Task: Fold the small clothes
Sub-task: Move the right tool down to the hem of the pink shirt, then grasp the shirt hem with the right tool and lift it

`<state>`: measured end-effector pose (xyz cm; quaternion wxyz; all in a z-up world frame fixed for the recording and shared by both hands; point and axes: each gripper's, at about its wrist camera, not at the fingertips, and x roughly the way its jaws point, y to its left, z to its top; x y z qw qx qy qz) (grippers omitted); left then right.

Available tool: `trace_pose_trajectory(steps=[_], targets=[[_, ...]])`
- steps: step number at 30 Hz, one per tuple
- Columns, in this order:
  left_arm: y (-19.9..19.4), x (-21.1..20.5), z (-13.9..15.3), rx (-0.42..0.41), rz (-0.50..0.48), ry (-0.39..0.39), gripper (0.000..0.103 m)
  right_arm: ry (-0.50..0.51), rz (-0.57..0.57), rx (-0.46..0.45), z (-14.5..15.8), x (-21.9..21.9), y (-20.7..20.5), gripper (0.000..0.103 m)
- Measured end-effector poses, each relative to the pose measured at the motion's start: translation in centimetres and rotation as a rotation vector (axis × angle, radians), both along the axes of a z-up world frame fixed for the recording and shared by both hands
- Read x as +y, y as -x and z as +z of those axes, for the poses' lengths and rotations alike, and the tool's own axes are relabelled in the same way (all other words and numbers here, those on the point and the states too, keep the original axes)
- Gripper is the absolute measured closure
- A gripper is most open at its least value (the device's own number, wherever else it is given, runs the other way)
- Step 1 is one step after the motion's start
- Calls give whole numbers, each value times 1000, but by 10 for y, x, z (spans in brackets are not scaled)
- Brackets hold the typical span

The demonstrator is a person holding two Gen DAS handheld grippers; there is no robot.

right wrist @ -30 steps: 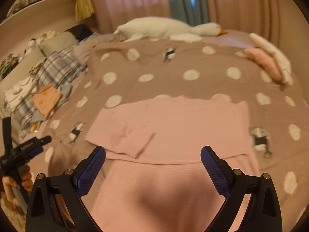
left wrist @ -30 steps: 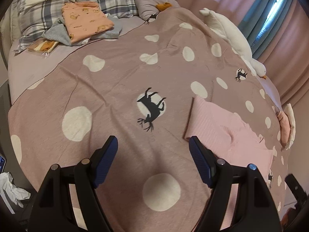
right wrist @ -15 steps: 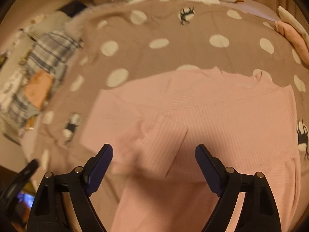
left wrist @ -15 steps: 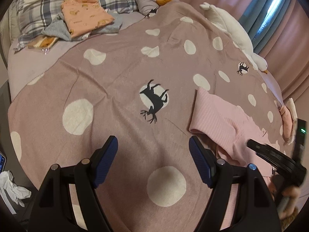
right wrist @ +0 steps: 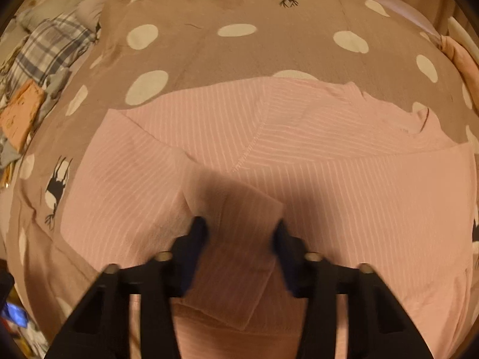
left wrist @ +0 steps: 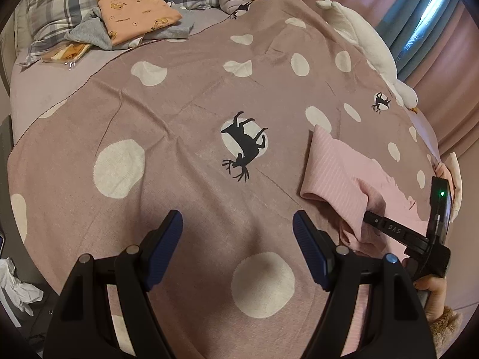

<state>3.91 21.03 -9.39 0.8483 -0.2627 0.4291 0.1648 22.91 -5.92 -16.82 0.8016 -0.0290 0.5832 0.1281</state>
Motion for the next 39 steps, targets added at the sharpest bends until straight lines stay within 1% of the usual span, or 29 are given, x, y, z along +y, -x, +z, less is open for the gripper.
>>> trace_pose_trajectory(steps=[1,2,4,7,11,17,24,27,32,39], targets=[[0,0,0,2,1,1,27,-16,6,3,0,-2,0,81],[-1,0,-1,1,0,3,27,-24,13,5,2,-2,1,87],[-1,0,0,3,-2,2,27,-16,29,-13,9,-1,5,90],[-1,0,0,-1,-3,1,27,-13,55,-57,24,0,8,90],[-2,-1,-2,0,-8,1,27,-37,71,-154,59,-5,14,90],[-5,-7,-2,4,-23,2,27,-90,93,-257,107,-10,16,91],[-9,-13,0,2,-48,-1,27,-172,110,-323,150,-13,11,91],[-13,-17,0,6,-57,-1,27,-187,118,-355,166,-17,13,91],[-20,-25,4,-3,-82,2,27,-180,119,-373,182,-28,11,91],[-36,-41,10,-6,-134,-9,27,-153,64,-366,184,-55,5,91]])
